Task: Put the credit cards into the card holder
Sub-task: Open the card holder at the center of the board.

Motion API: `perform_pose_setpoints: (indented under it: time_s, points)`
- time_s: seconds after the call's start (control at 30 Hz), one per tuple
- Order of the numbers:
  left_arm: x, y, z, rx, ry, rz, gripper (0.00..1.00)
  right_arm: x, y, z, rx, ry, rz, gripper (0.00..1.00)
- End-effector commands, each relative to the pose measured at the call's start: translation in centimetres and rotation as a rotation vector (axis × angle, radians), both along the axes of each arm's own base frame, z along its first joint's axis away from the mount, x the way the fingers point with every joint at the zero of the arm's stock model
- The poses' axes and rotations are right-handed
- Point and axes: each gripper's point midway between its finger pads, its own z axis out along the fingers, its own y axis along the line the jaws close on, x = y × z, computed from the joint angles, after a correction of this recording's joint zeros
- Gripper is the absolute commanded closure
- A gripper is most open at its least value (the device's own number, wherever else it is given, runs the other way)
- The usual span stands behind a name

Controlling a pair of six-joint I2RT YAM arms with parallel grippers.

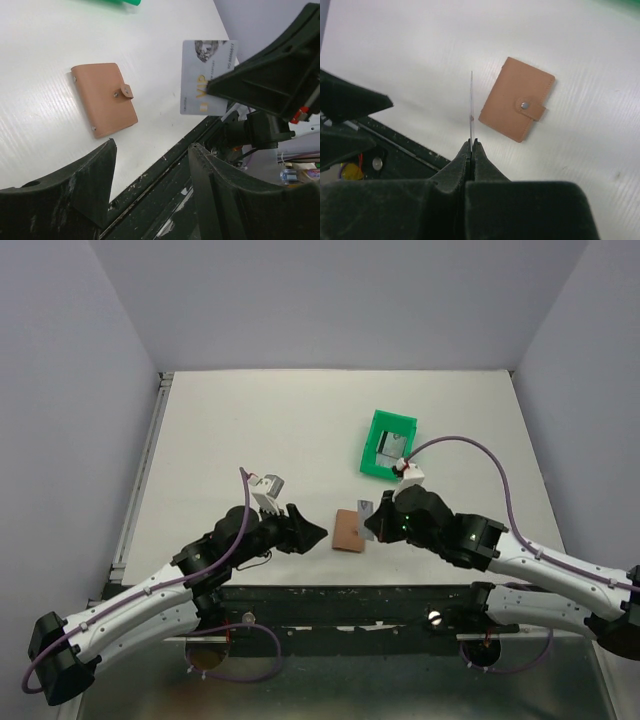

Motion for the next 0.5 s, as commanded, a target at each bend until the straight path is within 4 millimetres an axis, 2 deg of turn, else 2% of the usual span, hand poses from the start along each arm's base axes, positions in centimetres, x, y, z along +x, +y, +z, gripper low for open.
perform_pose_setpoints:
  time_s: [0.0,0.23,0.47]
  points:
    - [0.6,0.9,-0.7,0.018,0.008,0.06,0.3,1.8,0.6,-0.5,0.031,0.065,-0.067,1.0]
    - [0.7,1.1,-2.0,0.05,0.031,0.069,0.3,2.7,2.9,-4.1,-0.073,0.209,-0.057,1.0]
    - [0.5,0.8,-2.6,0.048,0.048,0.058,0.3,3.6,2.9,-7.5,-0.191,0.304,-0.131,1.0]
